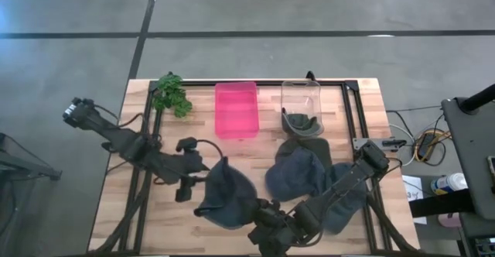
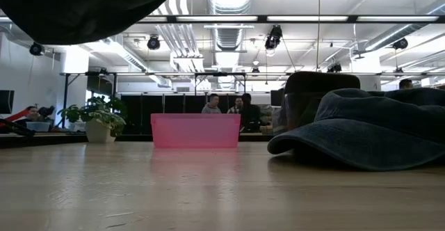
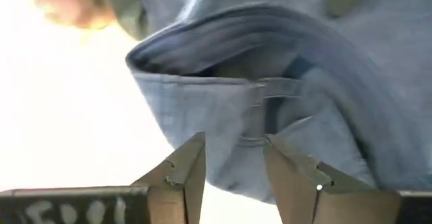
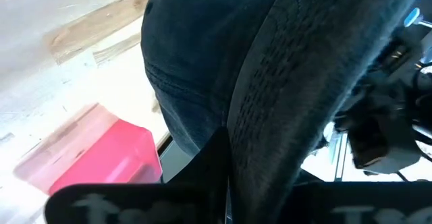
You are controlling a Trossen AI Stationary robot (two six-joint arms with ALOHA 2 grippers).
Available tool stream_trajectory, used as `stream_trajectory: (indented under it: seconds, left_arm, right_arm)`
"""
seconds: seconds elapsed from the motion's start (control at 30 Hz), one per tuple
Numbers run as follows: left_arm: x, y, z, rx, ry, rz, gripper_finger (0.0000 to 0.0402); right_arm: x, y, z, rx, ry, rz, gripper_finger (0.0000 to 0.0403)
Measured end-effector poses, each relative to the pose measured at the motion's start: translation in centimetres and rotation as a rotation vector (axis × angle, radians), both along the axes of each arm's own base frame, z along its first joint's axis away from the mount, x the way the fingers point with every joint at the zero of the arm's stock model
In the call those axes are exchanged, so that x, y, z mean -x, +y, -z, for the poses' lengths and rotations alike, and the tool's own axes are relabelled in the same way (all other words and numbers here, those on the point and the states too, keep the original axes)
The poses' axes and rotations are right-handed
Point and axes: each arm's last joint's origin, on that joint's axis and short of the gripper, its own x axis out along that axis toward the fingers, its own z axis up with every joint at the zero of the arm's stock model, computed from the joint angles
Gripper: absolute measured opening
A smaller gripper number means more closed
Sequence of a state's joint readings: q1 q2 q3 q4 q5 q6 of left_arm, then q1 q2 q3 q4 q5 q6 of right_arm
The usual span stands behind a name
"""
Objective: Pick & Place hat
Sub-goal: Put the left blue cap into the red bin
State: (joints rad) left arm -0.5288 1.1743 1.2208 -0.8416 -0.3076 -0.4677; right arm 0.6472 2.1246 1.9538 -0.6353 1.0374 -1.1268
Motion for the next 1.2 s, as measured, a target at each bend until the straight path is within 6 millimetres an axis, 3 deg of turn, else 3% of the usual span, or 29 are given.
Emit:
stream_trajectory:
  seconds: [0.17,0.37,0.5,0.63,0.9,1.2]
  left_arm:
    - [-1.0,-0.5,2.4,-0.04,0.029,0.03,0.0142]
    - [-3.7,-1.0,5.3,-0.104,0.039,0.056,0.0142]
    - [-5.3,-1.4,4.1,-0.057,-0.102,0.08,0.0142]
    - [-5.3,-1.5,2.9,-0.046,-0.133,0.114,0.0142]
    - [-3.6,-1.2,1.7,-0.011,-0.09,0.109,0.0142]
    - [-0.1,0.9,-2.2,-0.133,-0.127,0.011,0.0142]
  right_arm:
    - [-0.3,0.1,-0.3,-0.006,-0.027,-0.01,0.0013]
    - [-0.5,0.3,-0.7,-0.022,-0.06,-0.015,0.0013]
    - [-0.6,0.1,-0.7,-0.03,-0.067,-0.005,0.0013]
    - [-0.6,0.1,-0.6,-0.031,-0.07,0.005,0.0013]
    - [-0.9,-0.4,-0.4,-0.03,-0.065,0.018,0.0013]
    - [-1.5,-1.6,0.8,-0.032,-0.068,0.078,0.0013]
